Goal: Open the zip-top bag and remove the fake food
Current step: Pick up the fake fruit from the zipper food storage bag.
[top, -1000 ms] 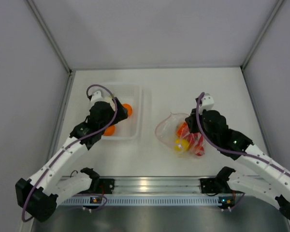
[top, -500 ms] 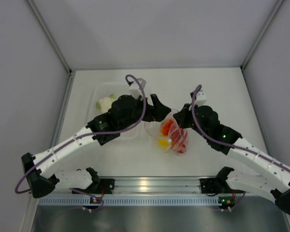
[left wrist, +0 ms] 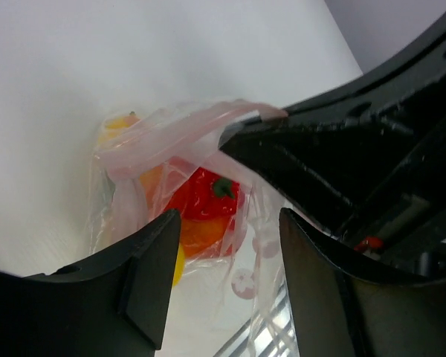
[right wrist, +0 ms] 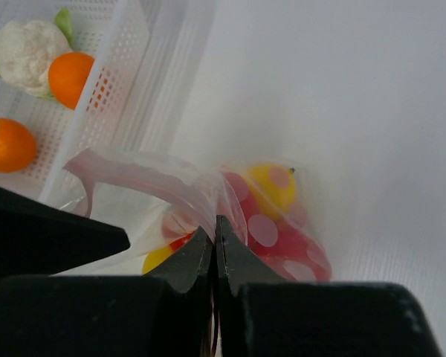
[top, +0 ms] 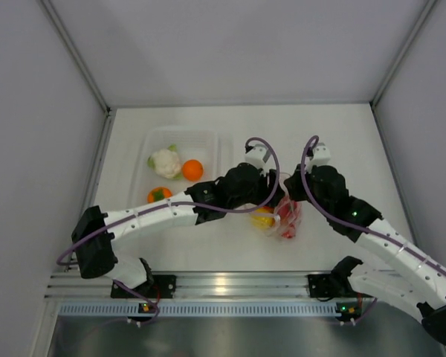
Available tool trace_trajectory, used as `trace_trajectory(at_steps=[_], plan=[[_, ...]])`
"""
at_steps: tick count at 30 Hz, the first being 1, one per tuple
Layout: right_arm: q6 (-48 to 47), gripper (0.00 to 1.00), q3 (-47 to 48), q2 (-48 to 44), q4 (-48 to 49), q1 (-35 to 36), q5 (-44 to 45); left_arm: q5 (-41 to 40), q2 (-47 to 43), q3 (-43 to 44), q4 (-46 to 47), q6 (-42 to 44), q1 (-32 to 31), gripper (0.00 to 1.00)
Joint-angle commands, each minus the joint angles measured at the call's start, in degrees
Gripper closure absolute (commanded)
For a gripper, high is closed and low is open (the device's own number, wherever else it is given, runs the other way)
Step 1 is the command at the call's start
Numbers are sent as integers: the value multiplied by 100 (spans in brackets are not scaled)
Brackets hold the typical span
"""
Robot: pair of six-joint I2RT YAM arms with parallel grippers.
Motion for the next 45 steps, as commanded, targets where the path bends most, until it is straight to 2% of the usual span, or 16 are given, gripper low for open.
trace_trajectory(at_steps=[1,9,15,19,25,26,31,39,45], plan=[[-140,100,-22,-142,230,-313,21,-498,-15,248,-125,241,-225,39],[-184,100,57,-133,204,-499,83,-736,-112,574,-239,373,-550,41],[-166,100,127,-107,230,-507,74,-604,116,828,-379,338,-629,51],[-79,100,145,-90,186,-507,92,-534,99,1039,-379,443,-761,54],[-17,100,162,-300,134,-507,40,-841,502,1084,-388,540,-761,70],[-17,100,154,-361,125,-507,22,-867,573,1084,-397,523,-753,76],[-34,100,92,-537,-7,-516,-14,-1491,951,1083,-388,417,-744,79],[-34,100,-259,-880,-218,-516,83,-1210,1653,1180,-406,268,-551,79],[-87,100,-417,-986,-376,-534,57,-1368,1953,1242,-397,153,-445,66]])
